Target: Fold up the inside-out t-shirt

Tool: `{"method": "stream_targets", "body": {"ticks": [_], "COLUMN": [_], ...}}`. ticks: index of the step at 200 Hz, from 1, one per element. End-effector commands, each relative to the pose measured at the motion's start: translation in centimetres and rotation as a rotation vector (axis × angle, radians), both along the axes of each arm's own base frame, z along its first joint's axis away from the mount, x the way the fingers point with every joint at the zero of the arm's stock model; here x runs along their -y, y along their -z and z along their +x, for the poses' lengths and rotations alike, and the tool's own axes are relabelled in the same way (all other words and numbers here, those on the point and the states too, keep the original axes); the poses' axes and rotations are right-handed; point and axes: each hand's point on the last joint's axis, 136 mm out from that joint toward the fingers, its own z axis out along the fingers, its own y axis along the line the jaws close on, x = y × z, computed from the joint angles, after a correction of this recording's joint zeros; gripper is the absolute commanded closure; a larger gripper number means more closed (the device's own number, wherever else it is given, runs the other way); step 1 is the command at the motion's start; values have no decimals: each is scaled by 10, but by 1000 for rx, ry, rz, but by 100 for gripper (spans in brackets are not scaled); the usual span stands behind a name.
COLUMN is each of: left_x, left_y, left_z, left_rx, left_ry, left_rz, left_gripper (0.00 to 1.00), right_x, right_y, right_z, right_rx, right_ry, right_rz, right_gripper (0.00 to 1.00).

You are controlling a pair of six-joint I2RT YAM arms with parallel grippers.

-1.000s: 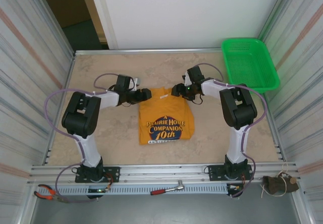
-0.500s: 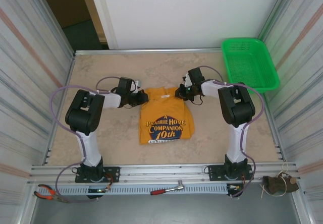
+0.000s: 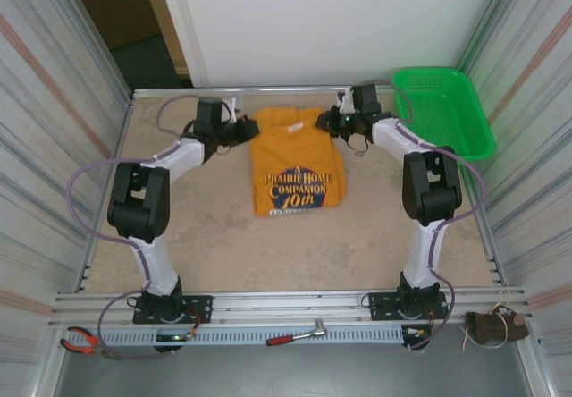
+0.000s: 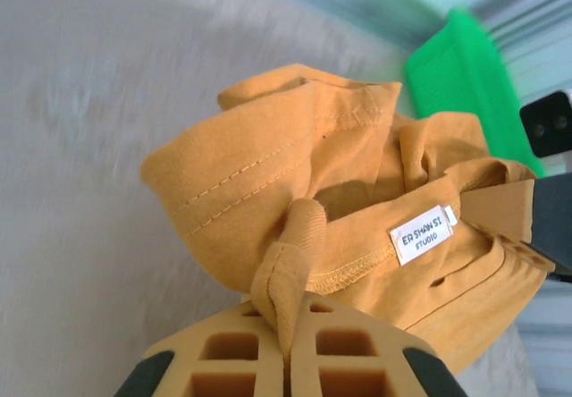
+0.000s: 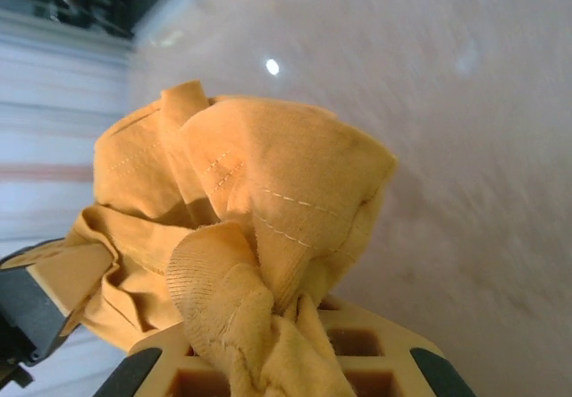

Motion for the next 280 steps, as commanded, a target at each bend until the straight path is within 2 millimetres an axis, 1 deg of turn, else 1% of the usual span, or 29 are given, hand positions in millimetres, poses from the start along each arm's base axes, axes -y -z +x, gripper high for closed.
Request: {"method": "stream_targets", "body": {"ticks": [1, 15, 34, 48, 58, 62, 81, 82, 83, 84, 85, 86, 87, 88, 91, 92, 99, 108, 113, 122, 133, 140, 149, 163, 177, 204, 223, 248, 280], "left_x": [5, 8, 9, 10, 13, 14, 21, 21, 21, 21, 22, 22, 22, 23, 23, 23, 25, 26, 26, 25, 23, 20, 18, 13, 10, 13, 14, 18, 23], "left_y": [-60, -92, -123, -140, -142, -136, -108, -112, -111, -101, -99, -104, -95, -100, -92, -89, -71, -49, -38, -18, -3, 4, 9, 12, 14, 19, 33, 58, 100], "left_z": [18, 21, 11, -7, -23, -30, -68, -69, -71, -73, -75, -77, -80, -81, -87, -89, -103, -121, -129, -142, -153, -156, -158, -154, -146, -129, -115, -101, -89], "left_rx": [102, 157, 219, 269, 286, 281, 269, 281, 280, 262, 262, 274, 259, 272, 264, 261, 244, 237, 234, 221, 213, 209, 210, 215, 223, 227, 211, 169, 82], "left_ry": [36, 49, 55, 60, 69, 75, 100, 101, 101, 102, 104, 105, 106, 106, 106, 107, 109, 101, 92, 77, 62, 50, 42, 24, 10, 2, -14, -7, 9], "left_rz": [-33, -48, -84, -110, -108, -102, -77, -78, -75, -68, -65, -67, -59, -60, -51, -48, -30, -11, 3, 31, 50, 64, 83, 128, 174, 228, 275, 322, 376], "left_gripper": [100, 100, 100, 100, 100, 100, 100, 100, 100, 100, 100, 100, 100, 100, 100, 100, 100, 100, 100, 100, 100, 100, 100, 100, 100, 100, 100, 100, 100], "right_x": [2, 5, 8, 11, 13, 13, 18, 18, 19, 19, 19, 19, 19, 19, 20, 20, 19, 18, 18, 17, 19, 22, 24, 29, 34, 39, 46, 61, 72], "right_y": [-49, -83, -120, -132, -133, -134, -105, -103, -101, -99, -97, -95, -93, -91, -84, -85, -62, -42, -28, -10, 6, 12, 15, 15, 15, 20, 27, 46, 96], "right_z": [14, 17, 7, -8, -22, -28, -62, -64, -65, -67, -69, -71, -73, -74, -80, -81, -95, -113, -124, -140, -154, -160, -163, -160, -153, -137, -128, -118, -111], "right_rx": [44, 104, 181, 221, 240, 251, 239, 238, 236, 235, 233, 231, 229, 229, 223, 227, 200, 190, 175, 166, 160, 163, 163, 171, 173, 162, 156, 119, -13], "right_ry": [3, 9, 9, 10, 10, 9, 14, 16, 17, 17, 17, 18, 19, 21, 25, 26, 30, 35, 38, 40, 46, 51, 55, 74, 87, 117, 155, 227, 258], "right_rz": [58, 70, 81, 79, 69, 62, 15, 12, 11, 9, 9, 7, 6, 5, 4, 6, 2, -11, -22, -36, -66, -86, -102, -128, -153, -179, -208, -267, -324], "right_gripper": [100, 100, 100, 100, 100, 100, 100, 100, 100, 100, 100, 100, 100, 100, 100, 100, 100, 100, 100, 100, 100, 100, 100, 100, 100, 100, 100, 100, 100]}}
